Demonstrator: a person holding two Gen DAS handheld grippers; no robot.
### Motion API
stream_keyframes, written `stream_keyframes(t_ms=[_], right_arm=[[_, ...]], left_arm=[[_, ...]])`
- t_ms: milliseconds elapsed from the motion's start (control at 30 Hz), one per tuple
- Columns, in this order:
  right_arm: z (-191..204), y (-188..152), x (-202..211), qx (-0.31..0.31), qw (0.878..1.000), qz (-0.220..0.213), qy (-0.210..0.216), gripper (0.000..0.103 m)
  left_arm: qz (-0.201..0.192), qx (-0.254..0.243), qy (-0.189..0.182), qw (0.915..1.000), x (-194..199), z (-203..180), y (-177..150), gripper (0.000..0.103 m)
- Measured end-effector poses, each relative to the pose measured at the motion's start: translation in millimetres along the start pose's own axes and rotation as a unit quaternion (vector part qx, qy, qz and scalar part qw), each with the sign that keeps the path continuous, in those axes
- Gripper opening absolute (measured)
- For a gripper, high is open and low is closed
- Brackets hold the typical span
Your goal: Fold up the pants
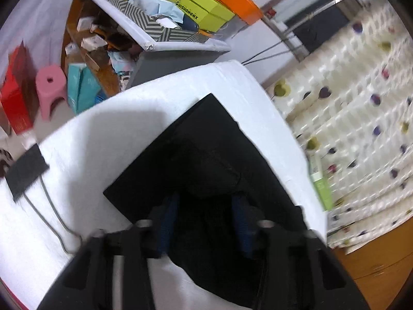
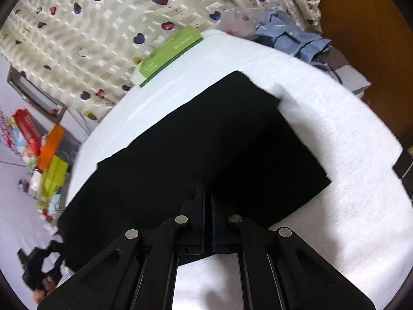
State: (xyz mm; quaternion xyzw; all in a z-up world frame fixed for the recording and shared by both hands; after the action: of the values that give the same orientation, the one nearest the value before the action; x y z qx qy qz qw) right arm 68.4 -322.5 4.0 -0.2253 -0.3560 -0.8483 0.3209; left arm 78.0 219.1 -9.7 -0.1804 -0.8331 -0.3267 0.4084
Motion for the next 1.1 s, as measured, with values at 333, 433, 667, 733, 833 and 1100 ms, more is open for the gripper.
stream_keyframes(t_ms=[333,433,667,733,833,1100], right_arm=[[4.3,-21.8,23.6,0.046,0.998,0.030,0.028,0.004],[4.3,-21.6,22.0,0.054,0.998,0.030,0.024,0.004],[-1.1,-15.6,25.0,0.065,0.997,0.043,-0.003,0.014],[-3.8,-18.4,37.2,0.069,0.997,0.037,-0.019,0.017],[-7.0,-11.7,61.9,0.085,0.996,-0.004,-0.039,0.019],[-27.1,42.1,13.9,0.152,0.985,0.009,-0.078,0.033]], left_arm=[[-0.012,-0.073,0.022,0.9970,15.3,14.5,-11.4,0.007],[-0.002,-0.079,0.021,0.9966,11.7,14.4,-10.7,0.007],[0.010,-0.127,0.048,0.9907,17.7,17.2,-17.7,0.009],[-0.008,-0.128,0.073,0.9891,27.9,25.5,-16.9,0.023],[-0.039,-0.120,0.097,0.9872,41.9,36.3,-11.3,0.026],[-0.039,-0.233,0.020,0.9715,33.8,-36.7,-36.9,0.026]])
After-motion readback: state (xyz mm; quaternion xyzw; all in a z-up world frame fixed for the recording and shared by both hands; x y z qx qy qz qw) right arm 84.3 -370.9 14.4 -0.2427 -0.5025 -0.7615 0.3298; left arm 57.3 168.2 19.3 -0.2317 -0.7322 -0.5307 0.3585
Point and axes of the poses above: each gripper's, at about its wrist camera, not at the fingertips, and x roughly against the way its jaws point, z to its left, y to its top, the point moved 2 cm from there along -x, roughly the way its jaws point, and after that the axes turned 11 degrees about y, right-handed, at the moved point
